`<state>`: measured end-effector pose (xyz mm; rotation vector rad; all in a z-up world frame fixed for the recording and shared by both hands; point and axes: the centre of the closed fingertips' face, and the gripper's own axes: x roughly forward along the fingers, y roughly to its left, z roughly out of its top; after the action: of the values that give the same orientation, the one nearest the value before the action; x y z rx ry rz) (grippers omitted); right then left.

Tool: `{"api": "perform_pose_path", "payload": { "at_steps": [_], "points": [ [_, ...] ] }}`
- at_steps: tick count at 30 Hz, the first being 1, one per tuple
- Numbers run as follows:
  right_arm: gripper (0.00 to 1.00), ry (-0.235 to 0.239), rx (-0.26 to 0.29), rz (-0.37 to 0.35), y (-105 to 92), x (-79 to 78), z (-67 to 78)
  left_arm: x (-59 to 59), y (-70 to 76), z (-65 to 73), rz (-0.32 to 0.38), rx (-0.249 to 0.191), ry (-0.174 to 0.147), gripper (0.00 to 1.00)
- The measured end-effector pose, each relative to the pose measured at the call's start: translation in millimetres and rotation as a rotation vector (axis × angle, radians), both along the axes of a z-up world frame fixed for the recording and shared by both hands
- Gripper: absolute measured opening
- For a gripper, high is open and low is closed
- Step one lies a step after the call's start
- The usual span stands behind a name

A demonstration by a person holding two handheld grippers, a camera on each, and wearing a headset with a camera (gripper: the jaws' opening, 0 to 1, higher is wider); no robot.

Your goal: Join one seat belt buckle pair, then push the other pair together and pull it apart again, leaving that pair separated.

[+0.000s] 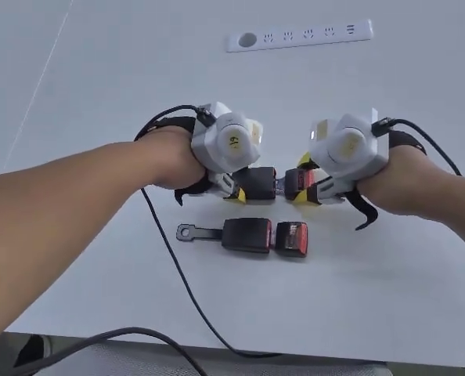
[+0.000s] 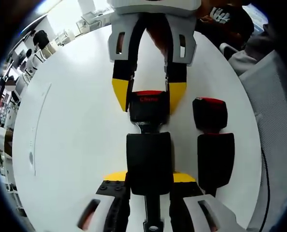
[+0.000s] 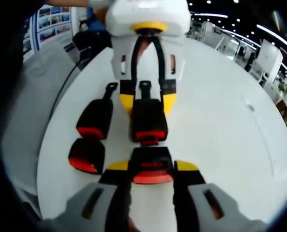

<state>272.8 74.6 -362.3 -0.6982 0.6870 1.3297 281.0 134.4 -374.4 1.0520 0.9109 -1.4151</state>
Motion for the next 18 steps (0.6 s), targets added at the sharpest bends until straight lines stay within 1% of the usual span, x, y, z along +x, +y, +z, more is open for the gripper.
{"api": "perform_pose_path", "payload": {
  "at_steps": [6,9,12,15,18],
  "points": [
    [0.31,0.005,0.003,-0.013,3.2,1.0,0.6,0.0,0.7,-0.1,0.027,-0.009,0.002,0.30],
    [0.31,0.003,0.000,-0.005,2.4,1.5,0.2,-0.4,0.3,-0.5,0.010,0.004,-0.004,0.31],
    [0.31,-0.001,-0.005,-0.003,2.3,1.2,0.3,0.0,0.5,-1.4,0.005,0.004,-0.003,0.31],
    [0.31,-0.003,-0.004,-0.003,2.1,1.0,-0.1,0.2,0.9,-1.9,0.012,0.000,-0.003,0.31],
    [0.31,-0.006,-0.006,-0.001,1.9,0.7,-0.1,-0.2,0.7,-2.2,0.014,0.009,-0.003,0.31]
  ]
}}
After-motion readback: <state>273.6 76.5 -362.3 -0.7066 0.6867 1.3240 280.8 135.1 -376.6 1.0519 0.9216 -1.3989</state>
